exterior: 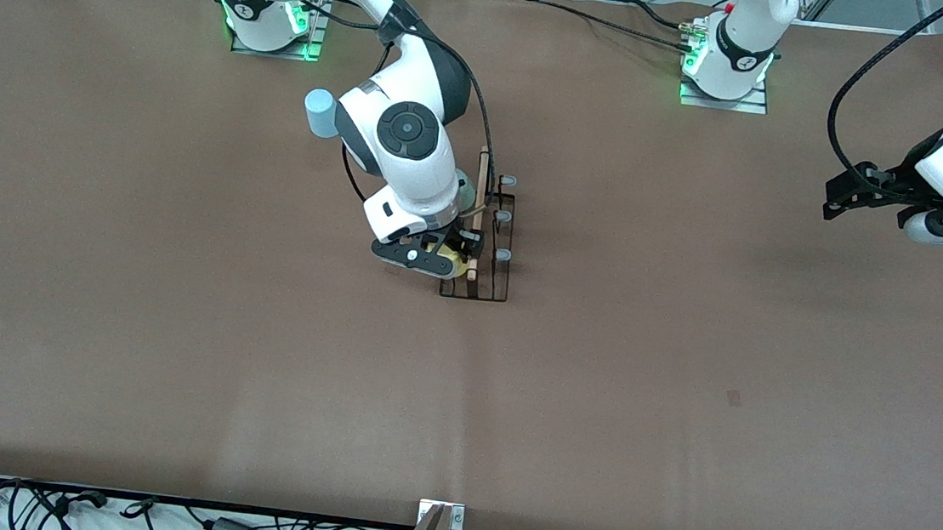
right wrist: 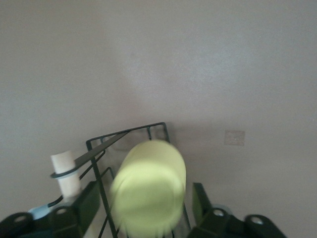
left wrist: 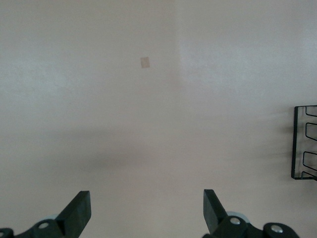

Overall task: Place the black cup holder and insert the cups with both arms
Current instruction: 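Carry the yellow cup onto a rack peg with the right gripper and release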

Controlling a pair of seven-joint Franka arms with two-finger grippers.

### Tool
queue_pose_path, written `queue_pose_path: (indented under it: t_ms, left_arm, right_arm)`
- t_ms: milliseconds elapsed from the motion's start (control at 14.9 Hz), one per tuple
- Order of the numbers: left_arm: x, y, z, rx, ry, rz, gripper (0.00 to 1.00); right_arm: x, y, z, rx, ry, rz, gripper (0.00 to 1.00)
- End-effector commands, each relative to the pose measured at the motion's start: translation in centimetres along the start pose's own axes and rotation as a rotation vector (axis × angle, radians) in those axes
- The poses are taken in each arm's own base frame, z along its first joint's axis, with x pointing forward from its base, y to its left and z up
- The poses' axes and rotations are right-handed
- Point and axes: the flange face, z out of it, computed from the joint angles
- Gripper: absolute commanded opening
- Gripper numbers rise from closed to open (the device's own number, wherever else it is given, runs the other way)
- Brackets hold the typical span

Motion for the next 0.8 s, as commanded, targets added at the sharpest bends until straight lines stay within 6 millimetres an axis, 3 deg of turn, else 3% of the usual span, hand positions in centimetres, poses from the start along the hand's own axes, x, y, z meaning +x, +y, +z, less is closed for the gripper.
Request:
queue_pose_path:
  t_ms: [0,201,335,537,738]
  left_arm:
    - [0.1,-0.2,-0.6,-0.016,-0.004,0.022,1.0]
    - [0.1,-0.1,-0.6,-0.016,-0.004,0.024,1.0]
    - [0.1,-0.2,-0.6,-0.016,-0.004,0.022,1.0]
    - [0.1,-0.1,-0.6,-0.016,-0.004,0.024,1.0]
    - [0.1,-0.2,-0.6,-0.016,-0.004,0.022,1.0]
  right_arm:
    - [0.3,0.0,-1.3,0.002,0.019,-0.001,1.0]
    - [2.5,2.6,-4.8,-0.035,0.017,0.017,1.0]
    - [4.5,5.9,-8.1,-0.063,0.013,0.0,1.0]
    - [7.8,13.2,-14.0,-0.085,0.022,-0.01,1.0]
    - [10.5,22.1,-19.7,-0.104,0.049,0.027,1.0]
